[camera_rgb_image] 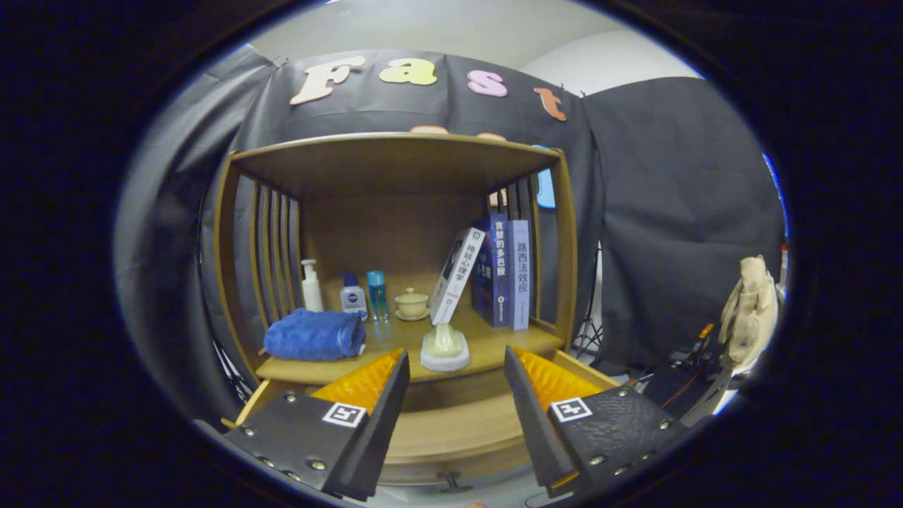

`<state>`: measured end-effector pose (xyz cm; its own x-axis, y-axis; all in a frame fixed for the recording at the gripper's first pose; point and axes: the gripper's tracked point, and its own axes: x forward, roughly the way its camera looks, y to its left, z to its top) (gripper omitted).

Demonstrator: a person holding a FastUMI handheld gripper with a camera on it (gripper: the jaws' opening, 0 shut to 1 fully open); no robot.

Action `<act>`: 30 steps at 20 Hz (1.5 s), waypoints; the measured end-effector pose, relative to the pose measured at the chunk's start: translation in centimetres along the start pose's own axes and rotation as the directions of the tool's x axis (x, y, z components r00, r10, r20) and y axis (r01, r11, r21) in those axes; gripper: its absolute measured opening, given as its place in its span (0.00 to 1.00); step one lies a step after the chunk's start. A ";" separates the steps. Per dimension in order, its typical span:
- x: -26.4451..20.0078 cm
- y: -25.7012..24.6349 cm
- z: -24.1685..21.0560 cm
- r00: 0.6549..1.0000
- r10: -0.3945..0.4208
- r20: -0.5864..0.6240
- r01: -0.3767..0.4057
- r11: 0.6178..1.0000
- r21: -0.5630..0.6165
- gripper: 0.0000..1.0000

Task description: Pull open the drawer, take out the items inside it, and place them on the countertop above the cabinet.

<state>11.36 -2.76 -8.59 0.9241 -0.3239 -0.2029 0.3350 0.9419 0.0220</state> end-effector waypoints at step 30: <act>-2.2 1.7 -18.4 0.939 0.142 -0.312 -0.153 0.988 -0.009 1.00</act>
<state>6.47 1.16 -26.11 0.8581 -0.1426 -0.4933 0.1880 0.9812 0.0434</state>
